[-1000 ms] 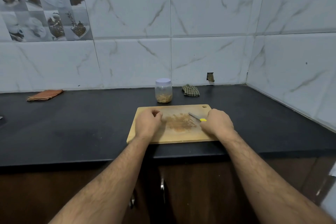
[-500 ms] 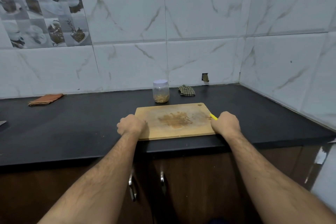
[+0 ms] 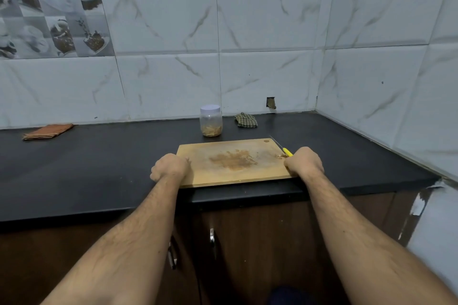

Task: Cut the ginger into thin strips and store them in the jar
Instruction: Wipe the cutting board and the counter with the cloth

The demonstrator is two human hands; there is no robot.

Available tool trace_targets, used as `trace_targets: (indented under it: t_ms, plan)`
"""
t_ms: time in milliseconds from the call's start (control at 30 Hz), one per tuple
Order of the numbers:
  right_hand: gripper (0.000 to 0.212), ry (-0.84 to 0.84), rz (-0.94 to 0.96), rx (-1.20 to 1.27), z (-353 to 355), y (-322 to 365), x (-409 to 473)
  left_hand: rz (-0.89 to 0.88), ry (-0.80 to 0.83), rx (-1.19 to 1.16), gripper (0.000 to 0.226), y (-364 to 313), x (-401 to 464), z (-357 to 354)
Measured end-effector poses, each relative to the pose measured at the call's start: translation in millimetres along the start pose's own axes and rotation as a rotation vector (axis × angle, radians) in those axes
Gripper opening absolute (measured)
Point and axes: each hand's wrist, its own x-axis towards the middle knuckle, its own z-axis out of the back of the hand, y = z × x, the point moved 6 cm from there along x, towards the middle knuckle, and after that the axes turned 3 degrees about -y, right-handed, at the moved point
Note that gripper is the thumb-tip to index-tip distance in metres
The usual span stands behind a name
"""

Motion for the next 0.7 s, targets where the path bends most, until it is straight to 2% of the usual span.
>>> trace_targets:
  t_ms: [200,433,600,700]
  plan:
    - [0.019,-0.010,-0.034,0.088,22.0,-23.4,-6.3,-0.079,0.075,-0.027,0.052,-12.3,-26.1,7.9]
    - [0.023,-0.074,-0.062,0.120,52.4,-61.2,-23.3,-0.134,0.151,-0.195,0.050,-28.7,-59.3,9.6]
    - [0.024,-0.131,-0.102,0.152,83.3,-109.6,-39.9,-0.171,0.323,-0.424,0.048,-49.7,-97.2,-8.6]
    - [0.024,-0.201,-0.117,0.190,107.8,-139.4,-50.1,-0.178,0.450,-0.554,0.037,-61.8,-122.0,-19.8]
